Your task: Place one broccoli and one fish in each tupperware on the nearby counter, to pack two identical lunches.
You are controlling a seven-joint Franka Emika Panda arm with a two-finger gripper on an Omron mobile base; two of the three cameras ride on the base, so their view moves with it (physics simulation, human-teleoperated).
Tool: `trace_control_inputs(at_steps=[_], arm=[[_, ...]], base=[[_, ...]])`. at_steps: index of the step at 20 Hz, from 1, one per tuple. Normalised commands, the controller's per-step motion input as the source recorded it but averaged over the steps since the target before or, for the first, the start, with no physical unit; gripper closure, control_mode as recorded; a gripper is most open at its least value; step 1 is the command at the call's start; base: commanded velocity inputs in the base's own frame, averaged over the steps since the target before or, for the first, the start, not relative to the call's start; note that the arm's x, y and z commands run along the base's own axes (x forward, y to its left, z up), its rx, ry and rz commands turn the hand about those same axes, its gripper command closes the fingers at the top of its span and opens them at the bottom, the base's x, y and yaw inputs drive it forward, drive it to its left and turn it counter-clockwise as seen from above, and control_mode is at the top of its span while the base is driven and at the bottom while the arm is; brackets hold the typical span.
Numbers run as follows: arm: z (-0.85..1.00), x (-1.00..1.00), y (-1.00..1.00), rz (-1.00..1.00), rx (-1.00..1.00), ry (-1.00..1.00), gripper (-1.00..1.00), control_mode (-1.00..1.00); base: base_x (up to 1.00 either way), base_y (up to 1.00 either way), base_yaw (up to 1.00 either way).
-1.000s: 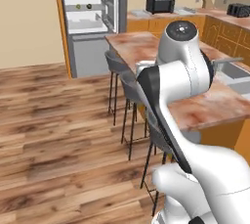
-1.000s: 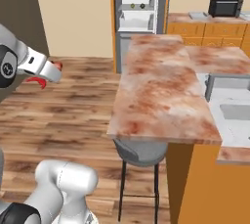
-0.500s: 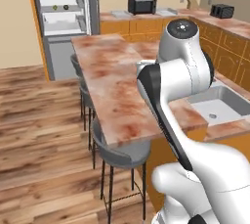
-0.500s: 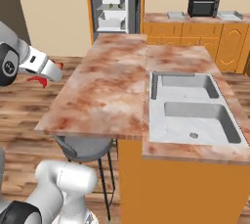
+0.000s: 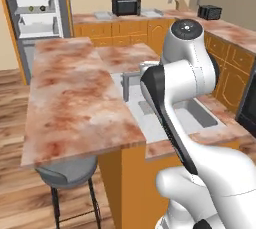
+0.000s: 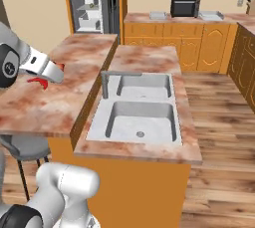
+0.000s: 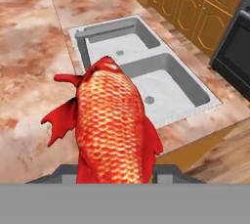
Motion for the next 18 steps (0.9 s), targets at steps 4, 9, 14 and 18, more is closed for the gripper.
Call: trace_control_inputs(at_steps=[4, 9, 14, 18], arm=[[0.00, 0.00, 0.00, 0.00, 0.00, 0.00, 1.00, 1.00], [0.00, 0.00, 0.00, 0.00, 0.00, 0.00, 1.00, 1.00], [0.00, 0.00, 0.00, 0.00, 0.00, 0.00, 1.00, 1.00], [0.00, 0.00, 0.00, 0.00, 0.00, 0.00, 1.00, 1.00]], base=[[-0.12, -1.00, 0.00], [-0.17, -1.00, 0.00], [-0.12, -1.00, 0.00], [-0.03, -1.00, 0.00]])
